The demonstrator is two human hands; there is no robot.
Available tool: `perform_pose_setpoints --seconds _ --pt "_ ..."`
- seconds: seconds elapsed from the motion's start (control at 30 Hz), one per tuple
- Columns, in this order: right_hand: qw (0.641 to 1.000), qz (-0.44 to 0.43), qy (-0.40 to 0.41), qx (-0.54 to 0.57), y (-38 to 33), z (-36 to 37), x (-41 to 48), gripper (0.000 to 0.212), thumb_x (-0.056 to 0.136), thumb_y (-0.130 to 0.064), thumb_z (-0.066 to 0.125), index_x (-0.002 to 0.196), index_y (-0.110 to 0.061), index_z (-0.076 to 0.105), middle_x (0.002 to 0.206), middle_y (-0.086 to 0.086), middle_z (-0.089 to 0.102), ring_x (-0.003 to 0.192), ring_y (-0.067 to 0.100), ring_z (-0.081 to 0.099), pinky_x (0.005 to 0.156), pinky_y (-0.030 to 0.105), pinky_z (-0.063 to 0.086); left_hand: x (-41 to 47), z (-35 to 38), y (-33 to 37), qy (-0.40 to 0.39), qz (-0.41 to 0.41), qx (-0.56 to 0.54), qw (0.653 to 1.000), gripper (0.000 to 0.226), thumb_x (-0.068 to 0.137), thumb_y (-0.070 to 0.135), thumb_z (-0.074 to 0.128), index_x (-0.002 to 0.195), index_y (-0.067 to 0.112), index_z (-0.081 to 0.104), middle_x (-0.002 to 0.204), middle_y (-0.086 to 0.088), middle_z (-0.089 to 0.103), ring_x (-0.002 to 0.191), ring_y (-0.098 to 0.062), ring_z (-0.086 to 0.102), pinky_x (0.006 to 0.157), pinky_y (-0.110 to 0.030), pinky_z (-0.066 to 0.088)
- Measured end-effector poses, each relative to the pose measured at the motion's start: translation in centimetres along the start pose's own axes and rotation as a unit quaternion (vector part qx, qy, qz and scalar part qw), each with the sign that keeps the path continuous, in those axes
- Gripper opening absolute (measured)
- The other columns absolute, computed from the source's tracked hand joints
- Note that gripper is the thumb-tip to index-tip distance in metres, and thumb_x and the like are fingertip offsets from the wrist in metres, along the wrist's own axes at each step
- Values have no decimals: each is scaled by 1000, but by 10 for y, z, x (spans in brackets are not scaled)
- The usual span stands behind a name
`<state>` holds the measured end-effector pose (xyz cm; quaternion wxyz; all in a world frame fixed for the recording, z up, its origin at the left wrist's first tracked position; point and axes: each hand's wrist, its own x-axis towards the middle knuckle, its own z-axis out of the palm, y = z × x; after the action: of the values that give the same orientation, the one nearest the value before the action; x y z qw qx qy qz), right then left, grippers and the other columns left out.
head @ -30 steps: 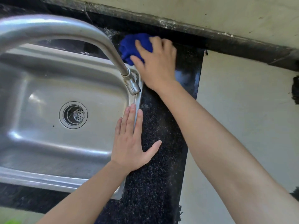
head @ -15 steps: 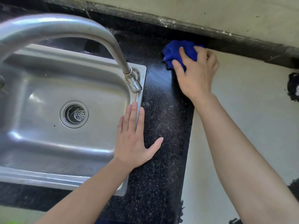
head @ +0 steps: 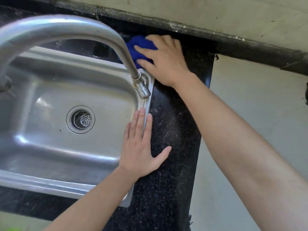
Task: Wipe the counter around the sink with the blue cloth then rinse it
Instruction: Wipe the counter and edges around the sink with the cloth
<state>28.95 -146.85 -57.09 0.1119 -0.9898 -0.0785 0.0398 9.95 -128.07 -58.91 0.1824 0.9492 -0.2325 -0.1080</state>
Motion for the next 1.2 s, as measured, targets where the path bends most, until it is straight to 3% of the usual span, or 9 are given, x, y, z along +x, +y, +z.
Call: perform_pose_setpoints --seconds 0.17,0.33,0.6,0.7,0.8,0.9,0.97,1.07,1.2 --pt "975 190 116 24 58 2 -91 47 96 -60 46 137 -43 58 146 -1 50 125 36 45 101 38 27 0 1 -1 -8 -1 4 1000 103 86 69 52 158 4 17 167 -15 7 155 -30 5 117 -57 27" --pt "949 296 111 -2 38 6 -94 51 100 -53 41 147 -36 48 156 4 38 131 37 36 108 41 23 0 1 -2 -4 4 -16 1000 100 90 73 39 159 5 16 168 -14 6 155 -28 3 117 -57 26" --pt "975 214 47 -26 -33 18 -106 51 103 -48 37 153 -36 37 159 4 32 134 33 34 106 42 26 1 -3 -4 -39 -1 -55 998 103 86 83 7 160 11 2 168 -6 -8 155 -18 -11 123 -54 12" --pt "976 214 25 -9 -53 24 -158 49 103 -48 38 151 -38 39 160 4 31 135 34 32 109 45 26 -3 -7 -10 -44 6 -106 993 103 86 83 6 160 11 -3 169 -3 -9 154 -14 -13 124 -52 3" --pt "976 217 26 12 -92 39 -225 49 99 -47 46 147 -37 48 158 7 37 130 37 36 107 49 28 -28 -19 -32 -15 7 -139 990 91 95 71 14 159 8 6 168 -6 3 155 -17 -5 124 -51 4" --pt "974 223 31 33 -138 57 -274 49 96 -43 50 143 -31 54 156 10 41 130 38 37 107 50 29 -67 -34 -66 13 22 -83 996 78 100 57 23 158 6 16 167 -10 12 155 -23 3 124 -51 10" --pt "971 236 30 33 -154 63 -280 50 97 -42 47 144 -27 54 156 14 39 134 41 37 112 54 27 -92 -39 -86 -24 23 -26 999 78 100 59 19 159 8 18 167 -10 10 155 -22 1 124 -51 8" --pt "971 239 4 19 -155 58 -269 56 98 -46 39 150 -25 46 161 16 31 141 44 31 119 60 15 -121 -40 -106 -93 15 51 994 82 99 65 12 158 9 21 167 -11 13 155 -24 4 124 -52 10" --pt "968 250 -37 11 -129 42 -227 58 103 -49 34 158 -31 27 168 12 11 151 40 12 123 57 0 -130 -36 -108 -126 41 122 984 79 98 66 12 155 15 31 163 -10 28 153 -27 18 121 -52 20"
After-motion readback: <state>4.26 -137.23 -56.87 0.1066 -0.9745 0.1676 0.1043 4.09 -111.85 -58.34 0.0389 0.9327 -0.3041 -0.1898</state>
